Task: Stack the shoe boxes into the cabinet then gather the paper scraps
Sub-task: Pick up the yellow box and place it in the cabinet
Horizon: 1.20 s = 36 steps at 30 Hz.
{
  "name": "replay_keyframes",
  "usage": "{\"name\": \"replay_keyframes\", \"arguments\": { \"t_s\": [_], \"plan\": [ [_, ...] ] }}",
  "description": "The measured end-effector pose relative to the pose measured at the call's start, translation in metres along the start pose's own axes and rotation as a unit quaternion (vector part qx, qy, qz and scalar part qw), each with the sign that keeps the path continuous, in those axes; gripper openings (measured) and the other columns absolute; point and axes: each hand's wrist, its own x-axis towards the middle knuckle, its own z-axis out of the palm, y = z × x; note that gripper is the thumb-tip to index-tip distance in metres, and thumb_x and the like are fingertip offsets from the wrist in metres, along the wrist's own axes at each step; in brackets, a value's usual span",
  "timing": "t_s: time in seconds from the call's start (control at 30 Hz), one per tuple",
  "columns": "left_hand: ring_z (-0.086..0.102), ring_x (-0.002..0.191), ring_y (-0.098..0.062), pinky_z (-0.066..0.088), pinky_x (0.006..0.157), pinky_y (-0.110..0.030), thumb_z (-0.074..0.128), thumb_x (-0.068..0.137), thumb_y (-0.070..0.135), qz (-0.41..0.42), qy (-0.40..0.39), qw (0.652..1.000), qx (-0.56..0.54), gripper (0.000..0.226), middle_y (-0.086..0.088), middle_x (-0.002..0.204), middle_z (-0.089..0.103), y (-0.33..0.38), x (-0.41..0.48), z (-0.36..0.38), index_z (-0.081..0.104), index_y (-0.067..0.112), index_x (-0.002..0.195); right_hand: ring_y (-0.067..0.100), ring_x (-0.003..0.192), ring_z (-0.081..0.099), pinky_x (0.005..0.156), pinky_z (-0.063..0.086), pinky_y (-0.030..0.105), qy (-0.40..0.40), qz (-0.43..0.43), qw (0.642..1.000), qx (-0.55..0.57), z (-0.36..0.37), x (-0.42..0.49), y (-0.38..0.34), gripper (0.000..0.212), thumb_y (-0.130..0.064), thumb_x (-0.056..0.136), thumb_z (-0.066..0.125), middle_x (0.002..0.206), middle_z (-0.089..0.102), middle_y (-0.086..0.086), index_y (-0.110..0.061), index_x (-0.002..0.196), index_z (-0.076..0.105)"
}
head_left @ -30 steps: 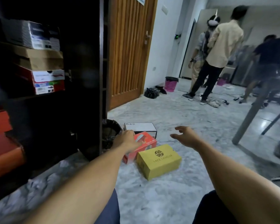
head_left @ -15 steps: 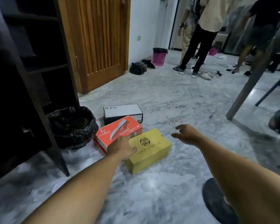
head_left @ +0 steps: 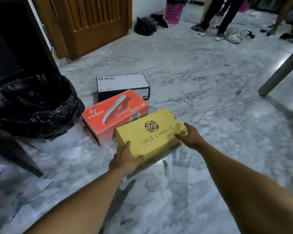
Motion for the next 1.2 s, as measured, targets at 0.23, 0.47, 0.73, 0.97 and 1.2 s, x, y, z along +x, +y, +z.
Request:
{"name": "replay_keyframes", "arguments": {
  "t_s": [0.23,0.47,0.73,0.97,1.2],
  "plan": [
    [0.036,0.14,-0.027,0.045,0.103,-0.043,0.066,0.081,0.061,0.025,0.002,0.999,-0.039,0.108,-0.001,0.161,0.02,-0.015,0.006,0.016,-0.001,0.026,0.158,0.03,0.14,0.038,0.111,0.039,0.04,0.002,0.017,0.997,0.079,0.02,0.001,0.014,0.117,-0.042,0.068,0.087,0.154,0.028,0.013,-0.017,0.158,0.016],
    [0.032,0.144,-0.023,0.044,0.1,-0.036,0.08,0.07,0.061,0.027,0.032,0.992,-0.118,0.121,0.005,0.164,0.013,-0.051,-0.026,0.02,0.0,0.035,0.157,0.023,0.136,0.04,0.104,0.045,0.042,0.047,-0.021,0.996,0.071,0.062,-0.094,0.053,0.136,-0.067,0.052,0.087,0.144,0.032,0.001,-0.029,0.156,0.01],
    [0.047,0.134,-0.022,0.049,0.099,-0.043,0.09,0.04,0.069,0.006,0.003,0.982,-0.191,0.153,0.006,0.153,0.04,-0.074,-0.024,0.006,-0.009,0.043,0.154,0.005,0.121,0.049,0.098,0.05,0.028,0.046,-0.047,0.988,0.142,0.069,-0.109,0.062,0.136,-0.06,0.036,0.096,0.129,0.038,-0.01,-0.037,0.15,0.025],
    [0.047,0.132,-0.02,0.052,0.098,-0.045,0.09,0.036,0.071,0.025,-0.025,0.979,-0.202,0.151,0.011,0.147,0.047,-0.079,-0.013,0.004,-0.001,0.047,0.154,-0.009,0.111,0.053,0.078,0.042,0.002,0.032,-0.05,0.979,0.197,0.072,-0.098,0.054,0.12,-0.042,0.037,0.1,0.124,0.051,-0.028,-0.041,0.138,0.036],
    [0.046,0.12,-0.005,0.043,0.089,-0.024,0.094,0.052,0.051,0.037,0.009,0.97,-0.238,0.133,0.025,0.122,0.049,-0.075,-0.028,-0.003,0.012,0.042,0.156,0.006,0.115,0.055,0.092,0.047,0.022,0.025,-0.028,0.982,0.183,0.064,-0.105,0.048,0.125,-0.048,0.036,0.1,0.125,0.055,-0.024,-0.037,0.143,0.035]
  ]
}}
